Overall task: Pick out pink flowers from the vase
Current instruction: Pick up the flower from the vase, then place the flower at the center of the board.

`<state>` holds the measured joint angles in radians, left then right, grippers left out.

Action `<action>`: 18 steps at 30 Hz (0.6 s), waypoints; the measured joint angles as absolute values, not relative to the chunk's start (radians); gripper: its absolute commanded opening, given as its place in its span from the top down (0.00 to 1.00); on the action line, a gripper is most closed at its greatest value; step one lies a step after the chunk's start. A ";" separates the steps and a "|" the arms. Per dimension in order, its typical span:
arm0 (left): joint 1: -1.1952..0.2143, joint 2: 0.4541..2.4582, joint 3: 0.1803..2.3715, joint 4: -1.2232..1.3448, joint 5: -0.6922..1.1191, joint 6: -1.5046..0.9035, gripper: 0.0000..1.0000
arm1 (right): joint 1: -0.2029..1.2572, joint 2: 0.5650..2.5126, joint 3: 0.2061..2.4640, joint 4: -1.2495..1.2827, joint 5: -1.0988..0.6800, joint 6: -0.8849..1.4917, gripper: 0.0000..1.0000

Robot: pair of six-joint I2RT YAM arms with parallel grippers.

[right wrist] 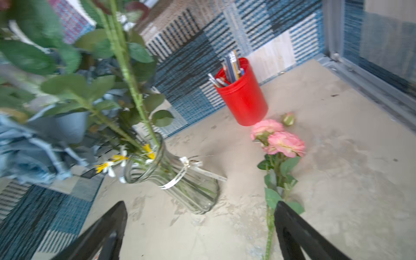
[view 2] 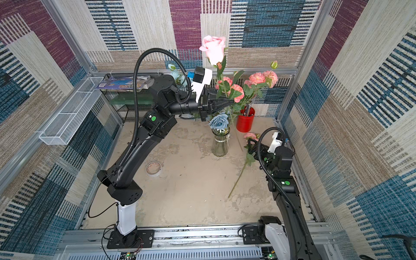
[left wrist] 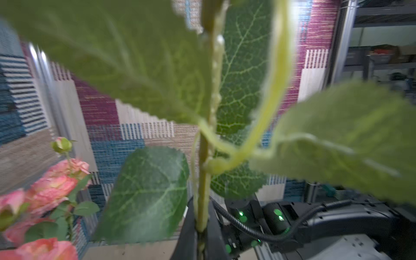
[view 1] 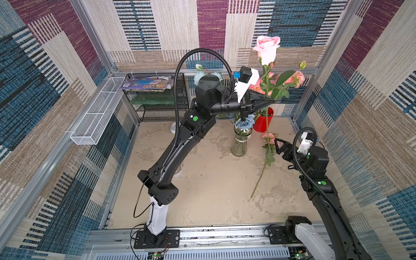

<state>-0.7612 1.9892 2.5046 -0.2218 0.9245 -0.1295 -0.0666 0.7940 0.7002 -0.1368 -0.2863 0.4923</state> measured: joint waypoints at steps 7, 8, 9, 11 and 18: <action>-0.743 1.987 2.419 -0.394 1.090 -0.110 1.00 | -0.059 0.727 0.722 -0.057 -0.454 0.511 0.02; -0.739 1.985 2.400 -0.413 1.103 -0.105 1.00 | -0.059 0.721 0.727 -0.046 -0.472 0.517 0.02; -0.734 1.980 2.374 -0.430 1.108 -0.101 1.00 | -0.058 0.716 0.731 -0.035 -0.492 0.522 0.03; -0.725 1.972 2.325 -0.445 1.112 -0.092 1.00 | -0.057 0.706 0.734 -0.004 -0.540 0.538 0.05; -0.687 1.963 2.208 -0.457 1.102 -0.084 1.00 | 0.025 0.677 0.778 0.091 -0.709 0.574 0.19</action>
